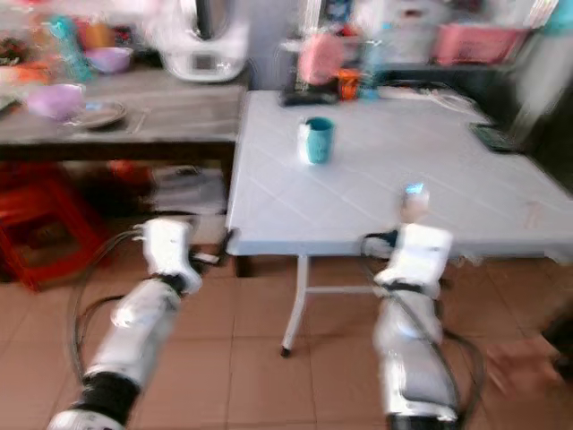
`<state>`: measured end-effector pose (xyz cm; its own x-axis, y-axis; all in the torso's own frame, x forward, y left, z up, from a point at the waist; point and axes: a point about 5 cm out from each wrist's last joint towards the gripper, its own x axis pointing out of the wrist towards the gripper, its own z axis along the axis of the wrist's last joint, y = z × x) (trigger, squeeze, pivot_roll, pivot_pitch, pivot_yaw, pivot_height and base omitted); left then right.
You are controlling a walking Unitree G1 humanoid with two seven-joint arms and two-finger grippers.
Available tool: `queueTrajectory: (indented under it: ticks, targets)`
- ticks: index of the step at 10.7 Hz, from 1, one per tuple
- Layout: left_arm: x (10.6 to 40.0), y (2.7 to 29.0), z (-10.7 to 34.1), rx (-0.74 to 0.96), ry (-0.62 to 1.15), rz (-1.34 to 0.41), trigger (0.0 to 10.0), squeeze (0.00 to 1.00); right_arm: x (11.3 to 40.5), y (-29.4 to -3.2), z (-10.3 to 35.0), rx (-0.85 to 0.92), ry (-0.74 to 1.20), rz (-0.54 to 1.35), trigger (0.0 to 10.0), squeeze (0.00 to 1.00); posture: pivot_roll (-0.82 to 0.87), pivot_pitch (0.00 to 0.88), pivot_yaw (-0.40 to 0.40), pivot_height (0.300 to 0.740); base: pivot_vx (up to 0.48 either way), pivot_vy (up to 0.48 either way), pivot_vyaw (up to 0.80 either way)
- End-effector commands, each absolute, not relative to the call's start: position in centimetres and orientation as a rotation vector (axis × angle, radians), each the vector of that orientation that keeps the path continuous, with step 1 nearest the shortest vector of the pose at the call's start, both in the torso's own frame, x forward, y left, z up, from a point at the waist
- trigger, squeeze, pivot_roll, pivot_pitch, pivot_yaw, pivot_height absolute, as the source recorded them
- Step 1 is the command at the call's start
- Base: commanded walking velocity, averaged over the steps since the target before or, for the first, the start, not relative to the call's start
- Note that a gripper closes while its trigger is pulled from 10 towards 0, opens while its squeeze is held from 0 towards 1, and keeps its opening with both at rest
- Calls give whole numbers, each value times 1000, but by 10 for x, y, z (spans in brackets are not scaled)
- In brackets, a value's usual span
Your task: Setting the table
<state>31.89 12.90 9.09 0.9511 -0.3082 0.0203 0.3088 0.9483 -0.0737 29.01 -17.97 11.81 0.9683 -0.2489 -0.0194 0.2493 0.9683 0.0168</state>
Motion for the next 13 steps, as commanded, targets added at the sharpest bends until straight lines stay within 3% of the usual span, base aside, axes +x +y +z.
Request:
queueTrajectory:
  ticks: [1, 13]
  targets:
    - [321, 122, 94, -77, -17, -330, 10000, 0, 291, -187, 123, 9, -7, -270, 10000, 0, -24, 0, 11, 740, 0, 364, -469]
    - [322, 116, 94, -79, -14, -341, 10000, 0, 290, -187, 123, 5, -23, -260, 10000, 0, -23, 0, 15, 740, 0, 432, 0]
